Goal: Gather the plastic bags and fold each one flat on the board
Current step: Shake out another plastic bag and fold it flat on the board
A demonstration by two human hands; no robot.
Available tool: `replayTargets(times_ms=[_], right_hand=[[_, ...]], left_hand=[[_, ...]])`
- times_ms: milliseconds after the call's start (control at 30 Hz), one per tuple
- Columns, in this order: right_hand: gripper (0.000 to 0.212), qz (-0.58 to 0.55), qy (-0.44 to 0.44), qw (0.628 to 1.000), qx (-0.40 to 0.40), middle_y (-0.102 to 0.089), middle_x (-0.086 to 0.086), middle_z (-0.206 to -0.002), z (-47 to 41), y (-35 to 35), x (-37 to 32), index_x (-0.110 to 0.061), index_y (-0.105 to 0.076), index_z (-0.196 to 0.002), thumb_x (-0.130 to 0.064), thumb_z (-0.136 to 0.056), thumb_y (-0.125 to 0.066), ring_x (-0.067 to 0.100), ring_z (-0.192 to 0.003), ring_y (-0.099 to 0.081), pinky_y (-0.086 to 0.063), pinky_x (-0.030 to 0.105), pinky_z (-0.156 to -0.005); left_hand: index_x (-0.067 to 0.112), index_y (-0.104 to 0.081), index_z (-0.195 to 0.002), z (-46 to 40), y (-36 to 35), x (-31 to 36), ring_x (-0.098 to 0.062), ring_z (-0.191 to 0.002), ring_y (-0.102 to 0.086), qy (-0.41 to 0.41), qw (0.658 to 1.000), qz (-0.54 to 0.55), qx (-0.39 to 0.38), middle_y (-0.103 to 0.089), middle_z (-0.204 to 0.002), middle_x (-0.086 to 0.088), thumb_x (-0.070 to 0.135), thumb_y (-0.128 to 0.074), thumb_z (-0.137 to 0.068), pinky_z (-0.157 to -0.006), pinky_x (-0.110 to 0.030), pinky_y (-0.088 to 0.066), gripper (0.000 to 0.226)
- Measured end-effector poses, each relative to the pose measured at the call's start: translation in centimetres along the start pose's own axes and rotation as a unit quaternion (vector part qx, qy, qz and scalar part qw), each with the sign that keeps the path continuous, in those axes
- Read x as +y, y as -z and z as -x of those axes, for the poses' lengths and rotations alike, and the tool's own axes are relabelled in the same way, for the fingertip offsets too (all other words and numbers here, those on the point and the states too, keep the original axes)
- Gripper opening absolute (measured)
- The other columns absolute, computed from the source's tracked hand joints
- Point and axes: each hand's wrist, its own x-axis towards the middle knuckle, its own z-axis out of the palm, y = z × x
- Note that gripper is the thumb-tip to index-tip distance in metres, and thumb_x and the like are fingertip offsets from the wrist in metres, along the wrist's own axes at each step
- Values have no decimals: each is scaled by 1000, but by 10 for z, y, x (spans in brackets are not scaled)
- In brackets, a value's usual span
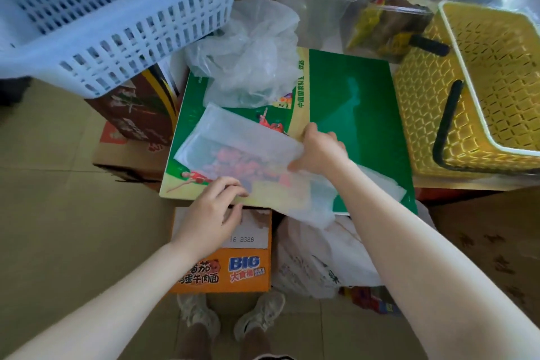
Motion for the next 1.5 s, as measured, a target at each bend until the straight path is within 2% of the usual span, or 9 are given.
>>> replayTargets(times_ms=[133,267,533,767,867,1067,1200,1333,1500], right_hand=[[46,-22,49,994,-91,-58,10,-96,7,3,2,-6,-57,-102,-30,-69,-78,26,-82,-49,-40,29,-66],[28,-181,136,974,-25,-60,3,-91,35,15,25,-12,-64,-101,-22,-76,-73,23,-81,-50,-32,31,-60],[6,-472,7,881,36,-71,8,-95,41,20,86,-18,-65,-88,-19,-89,-59,28,-87,-67,-52,50,-86],[36,-435,-89,896,30,-62,5,-96,44,-20,107,-10,-49,-117,-24,-87,-63,20,-84,-60,-49,30,-72],[53,-449,-76,889,41,-61,12,-87,69,-29,119,-16,-31,-137,-22,-91,-57,27,-82,-62,-51,43,-79],[28,-571,46,796,-196,-66,9,-85,119,-18,146,-12,-60,-116,-6,-95,-42,14,-73,-65,-53,24,-66],[30,-569,103,809,-104,-73,-5,-83,118,-2,140,-15,-66,-102,7,-89,-50,8,-79,-67,-53,20,-68],[31,-472,93,868,127,-53,-13,-63,98,2,122,-24,-57,-58,-6,-83,-66,-1,-58,-47,-36,17,-59],[48,-471,-35,859,197,-28,-1,-53,56,-11,102,-14,-31,-52,-27,-90,-58,14,-52,-25,-18,32,-53]], left_hand=[[11,-61,-106,2,-8,13,-8,-93,-53,49,998,39,22,-48,-110,9,7,-53,-89,-79,-21,-46,19],[10,-59,-111,2,-7,42,-3,-107,-45,-5,998,-1,60,-49,-117,3,20,-46,-88,-81,-9,-40,28],[10,-54,-115,-54,-22,87,-17,-118,-42,-113,991,-46,47,-51,-127,-10,15,-43,-86,-101,-23,-28,31],[18,-29,-143,-134,-86,90,-27,-141,-15,-122,961,-189,-159,-12,-155,-7,30,-38,-97,-114,-40,-15,49],[28,-4,-147,-152,-97,84,-21,-143,6,-120,917,-288,-248,8,-156,-1,51,-22,-95,-114,-37,-1,60],[32,5,-146,-147,-101,68,-20,-142,10,-163,901,-323,-239,13,-155,0,64,-8,-87,-114,-35,6,69],[28,-21,-145,-143,-90,68,-13,-141,-7,-166,938,-159,-259,-12,-154,4,62,-32,-81,-113,-28,-1,74],[19,-64,-110,-120,-67,74,-7,-108,-51,-37,973,104,-202,-59,-110,10,26,-65,-83,-91,-4,-33,28],[31,-57,-114,-96,-43,60,-1,-108,-56,89,931,308,-173,-59,-118,16,89,-20,-66,-86,-10,-41,83]])
